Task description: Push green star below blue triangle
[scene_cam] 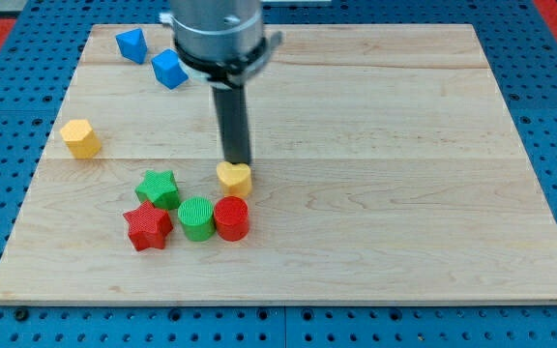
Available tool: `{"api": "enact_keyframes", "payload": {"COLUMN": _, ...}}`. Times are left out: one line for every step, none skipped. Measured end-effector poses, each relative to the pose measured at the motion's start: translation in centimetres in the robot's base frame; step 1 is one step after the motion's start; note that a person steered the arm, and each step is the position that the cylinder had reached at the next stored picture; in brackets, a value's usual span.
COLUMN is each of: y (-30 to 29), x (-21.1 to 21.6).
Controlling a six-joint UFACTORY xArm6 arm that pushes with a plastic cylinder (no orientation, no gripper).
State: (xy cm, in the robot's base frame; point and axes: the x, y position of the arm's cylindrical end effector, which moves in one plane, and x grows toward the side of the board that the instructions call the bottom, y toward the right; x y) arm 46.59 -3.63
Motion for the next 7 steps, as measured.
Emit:
{"api": "enact_keyframes", "payload": {"y": 3.5, "x": 3.6}}
{"api": "enact_keyframes", "payload": {"y": 7.0, "x": 6.2}}
{"api": "enact_keyframes", "payload": {"y": 5.8, "x": 13.3}}
{"api": "enact_keyframes", "payload": {"y": -1.3, "x": 14.6}}
{"api": "enact_keyframes", "payload": {"y": -5.6, "x": 11.7}}
{"api": "enact_keyframes", "payload": {"y": -5.8, "x": 7.8}}
{"api": "enact_keyframes", "payload": {"y": -7.1, "x": 4.2}}
